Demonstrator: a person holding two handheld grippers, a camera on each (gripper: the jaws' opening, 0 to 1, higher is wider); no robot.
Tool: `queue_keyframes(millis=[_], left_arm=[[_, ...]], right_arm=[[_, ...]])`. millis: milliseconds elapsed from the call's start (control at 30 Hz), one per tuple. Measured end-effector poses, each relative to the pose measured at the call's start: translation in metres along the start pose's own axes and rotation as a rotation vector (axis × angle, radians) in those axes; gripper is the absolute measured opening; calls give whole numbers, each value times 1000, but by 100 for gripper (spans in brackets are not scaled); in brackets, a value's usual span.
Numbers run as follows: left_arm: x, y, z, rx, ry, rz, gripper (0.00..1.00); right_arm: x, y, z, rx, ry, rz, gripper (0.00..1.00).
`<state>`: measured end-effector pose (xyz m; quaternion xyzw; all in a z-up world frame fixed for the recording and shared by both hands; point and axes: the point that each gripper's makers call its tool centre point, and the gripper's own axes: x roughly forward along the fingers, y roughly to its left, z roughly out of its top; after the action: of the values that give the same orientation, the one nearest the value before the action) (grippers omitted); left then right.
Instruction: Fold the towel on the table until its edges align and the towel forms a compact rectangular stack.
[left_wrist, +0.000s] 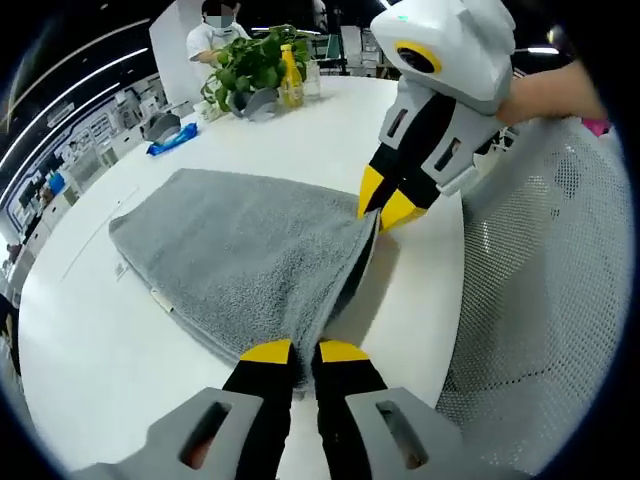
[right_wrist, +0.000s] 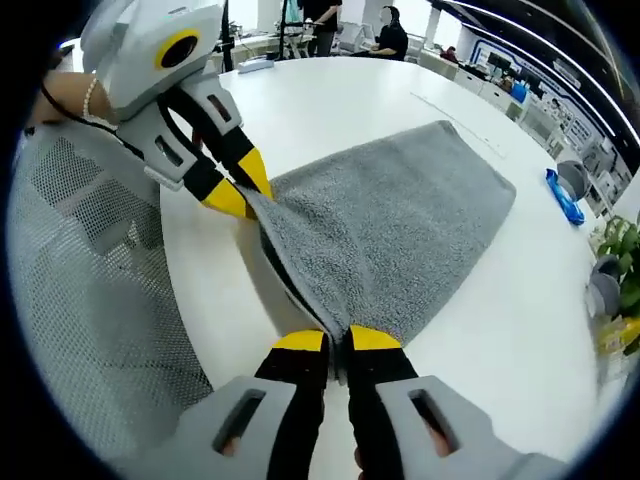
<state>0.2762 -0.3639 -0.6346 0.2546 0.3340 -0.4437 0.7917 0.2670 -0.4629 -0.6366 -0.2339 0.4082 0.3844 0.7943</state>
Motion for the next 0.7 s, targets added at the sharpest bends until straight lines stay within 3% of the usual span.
queue_keyframes(millis=[267, 500, 700], left_arm=[[-22, 5, 18, -54, -41, -8, 7], [-35, 3, 26, 11, -17, -3, 7], [-55, 5, 33, 14, -8, 4, 7]], right_arm=[[-25, -3, 17, 102, -78, 30, 4], [-41, -2, 33, 47, -76, 6, 4], [-55, 4, 45, 32, -63, 21, 4]])
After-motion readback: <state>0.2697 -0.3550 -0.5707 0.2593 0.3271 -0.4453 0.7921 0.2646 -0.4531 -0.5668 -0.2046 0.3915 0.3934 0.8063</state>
